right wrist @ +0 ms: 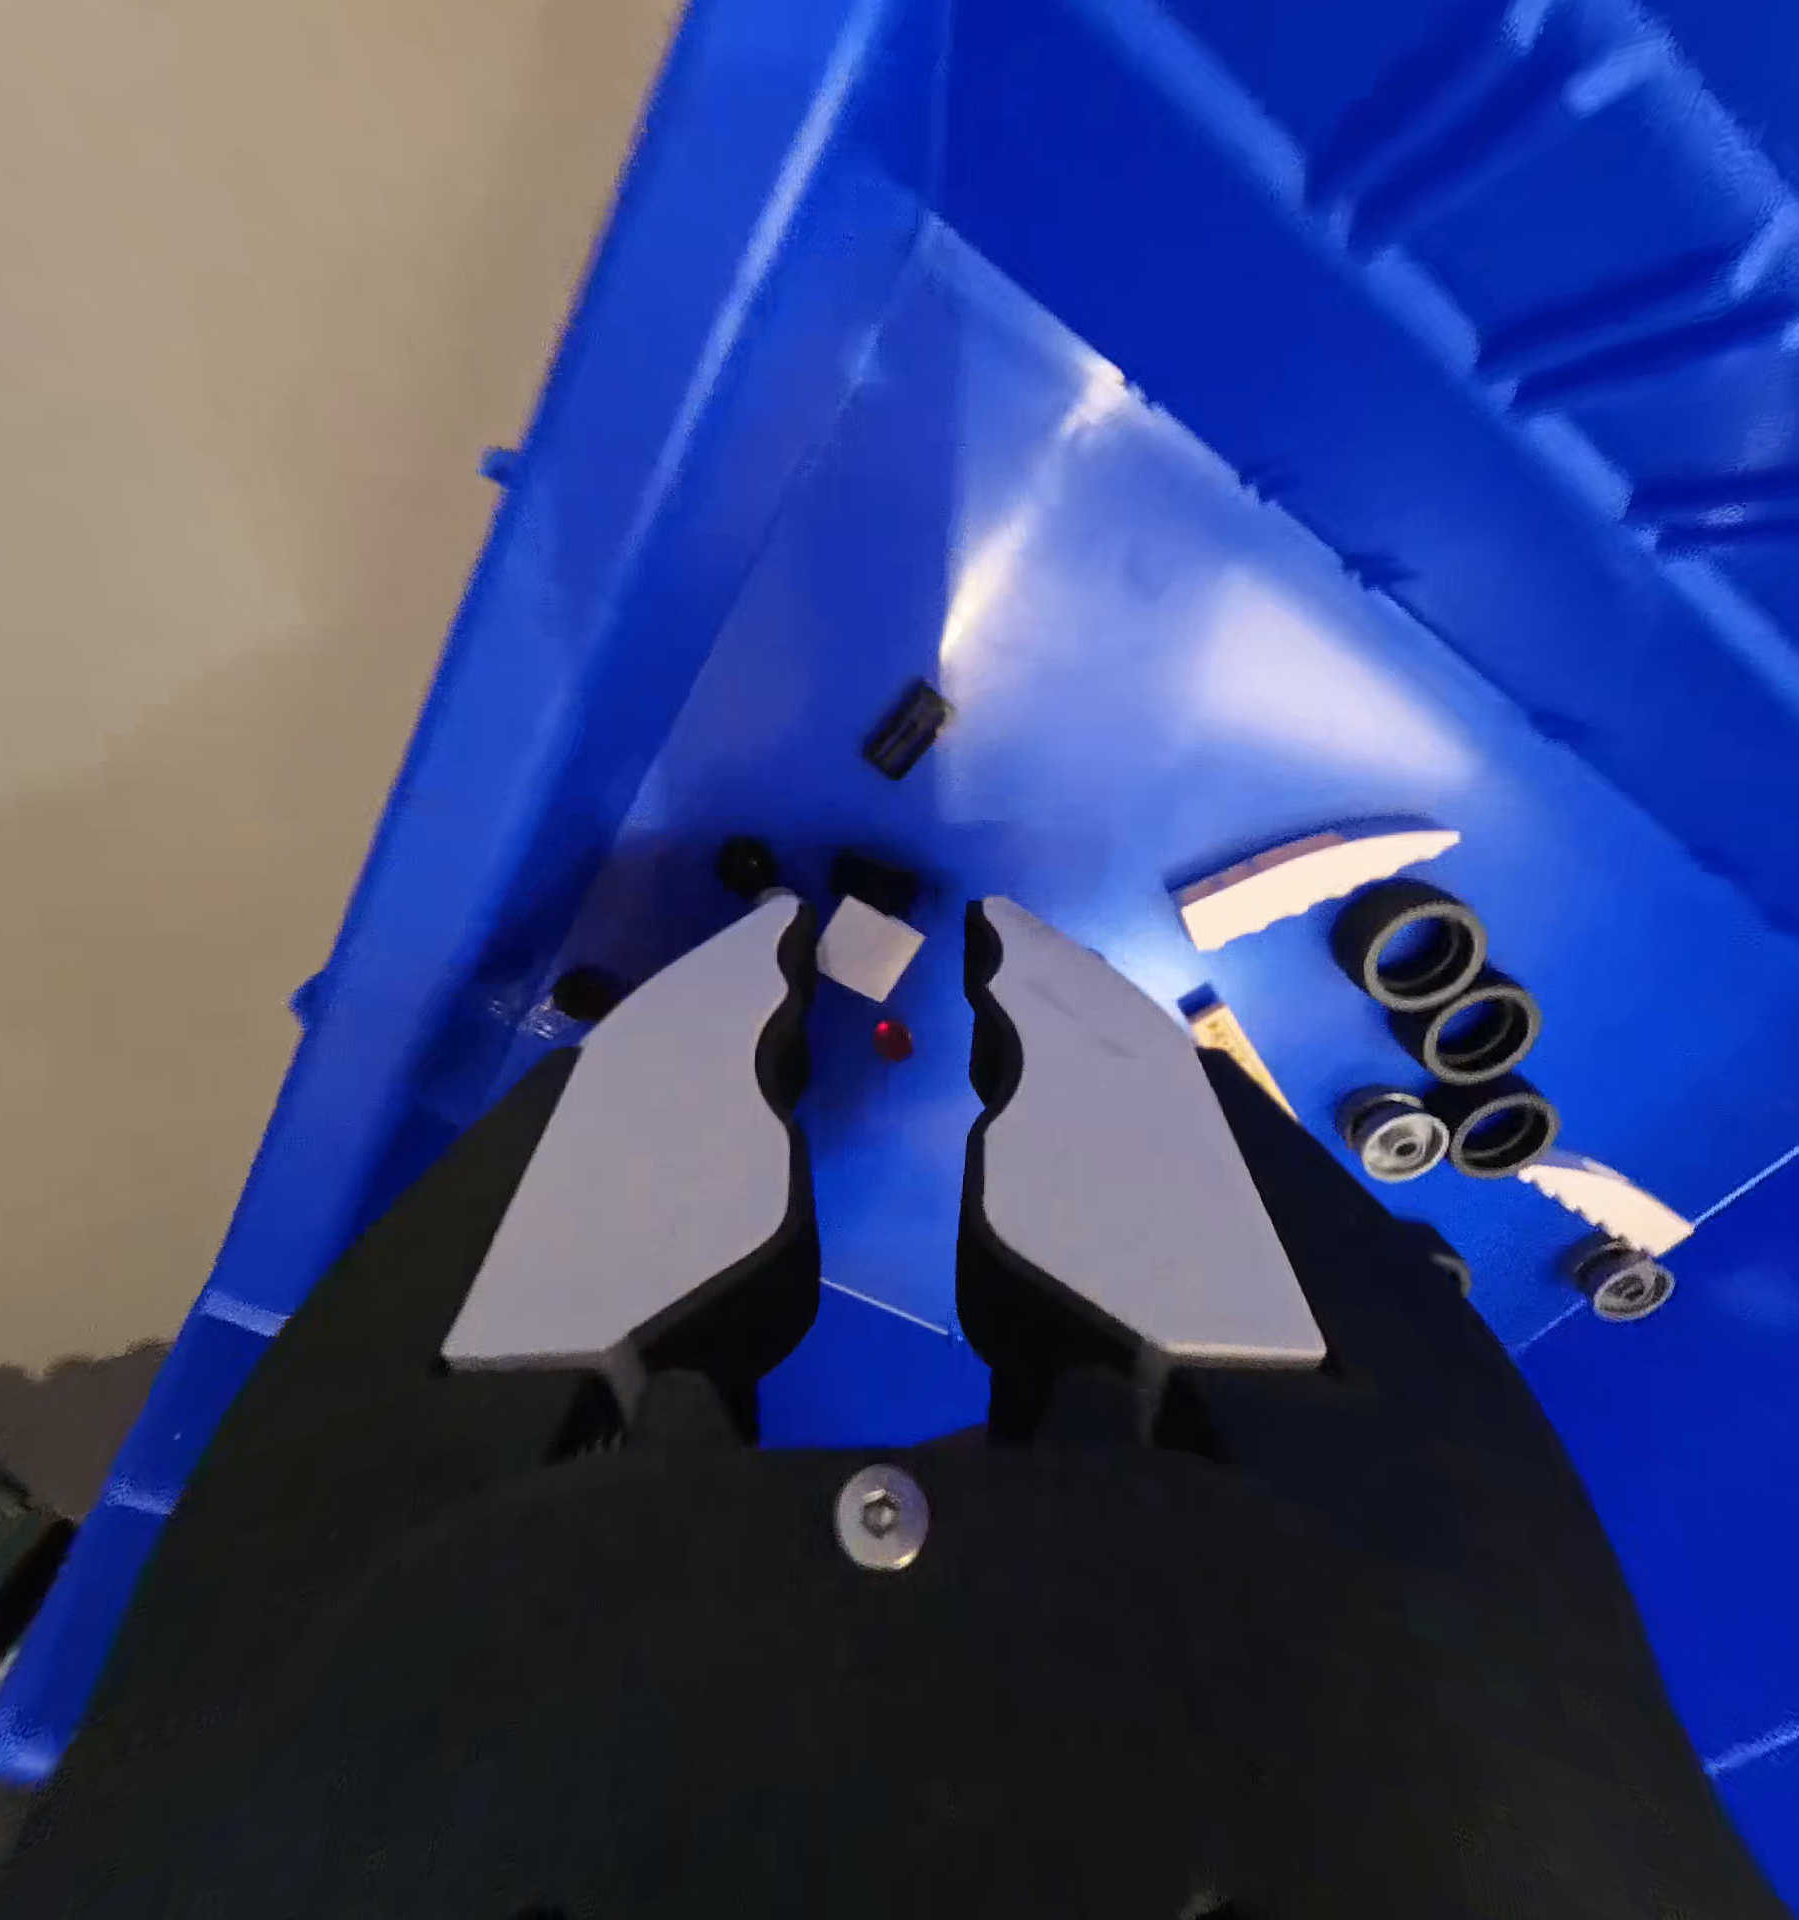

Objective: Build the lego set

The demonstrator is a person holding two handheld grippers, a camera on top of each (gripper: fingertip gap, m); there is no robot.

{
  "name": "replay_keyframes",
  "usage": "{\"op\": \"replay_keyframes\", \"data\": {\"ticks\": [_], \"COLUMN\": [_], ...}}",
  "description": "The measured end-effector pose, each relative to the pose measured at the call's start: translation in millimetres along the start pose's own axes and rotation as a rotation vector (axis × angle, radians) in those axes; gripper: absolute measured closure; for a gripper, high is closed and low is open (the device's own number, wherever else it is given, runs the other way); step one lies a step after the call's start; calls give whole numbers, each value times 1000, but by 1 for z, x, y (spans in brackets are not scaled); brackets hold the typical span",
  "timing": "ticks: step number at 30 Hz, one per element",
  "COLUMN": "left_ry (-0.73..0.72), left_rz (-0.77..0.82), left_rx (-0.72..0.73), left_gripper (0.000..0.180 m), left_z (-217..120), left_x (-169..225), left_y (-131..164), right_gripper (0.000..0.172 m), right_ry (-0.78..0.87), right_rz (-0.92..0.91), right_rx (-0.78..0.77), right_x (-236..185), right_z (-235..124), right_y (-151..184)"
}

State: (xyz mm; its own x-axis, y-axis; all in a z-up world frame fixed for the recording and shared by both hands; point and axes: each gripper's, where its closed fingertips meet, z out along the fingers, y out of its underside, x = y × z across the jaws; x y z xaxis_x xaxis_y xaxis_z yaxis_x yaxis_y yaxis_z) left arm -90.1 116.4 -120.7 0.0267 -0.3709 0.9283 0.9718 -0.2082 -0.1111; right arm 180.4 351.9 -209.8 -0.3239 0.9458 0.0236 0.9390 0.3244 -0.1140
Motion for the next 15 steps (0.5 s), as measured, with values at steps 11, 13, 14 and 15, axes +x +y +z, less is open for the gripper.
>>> {"op": "replay_keyframes", "data": {"ticks": [11, 13, 14, 15], "left_ry": [11, 14, 16, 17], "left_rz": [-5, -2, -1, 0], "left_rx": [-32, -28, -28, -28], "left_gripper": [167, 167, 167, 167], "left_z": [10, 9, 8, 8], "left_x": [-2, -1, -1, 0], "left_y": [5, 5, 5, 6], "right_gripper": [144, 148, 150, 154], "right_ry": [-22, -10, -3, 0], "right_rz": [137, 150, 155, 151], "right_rx": [-15, -37, -47, -52], "right_x": [-4, -4, -3, -3], "right_z": [6, 8, 9, 9], "right_y": [-4, -4, -4, -4]}}
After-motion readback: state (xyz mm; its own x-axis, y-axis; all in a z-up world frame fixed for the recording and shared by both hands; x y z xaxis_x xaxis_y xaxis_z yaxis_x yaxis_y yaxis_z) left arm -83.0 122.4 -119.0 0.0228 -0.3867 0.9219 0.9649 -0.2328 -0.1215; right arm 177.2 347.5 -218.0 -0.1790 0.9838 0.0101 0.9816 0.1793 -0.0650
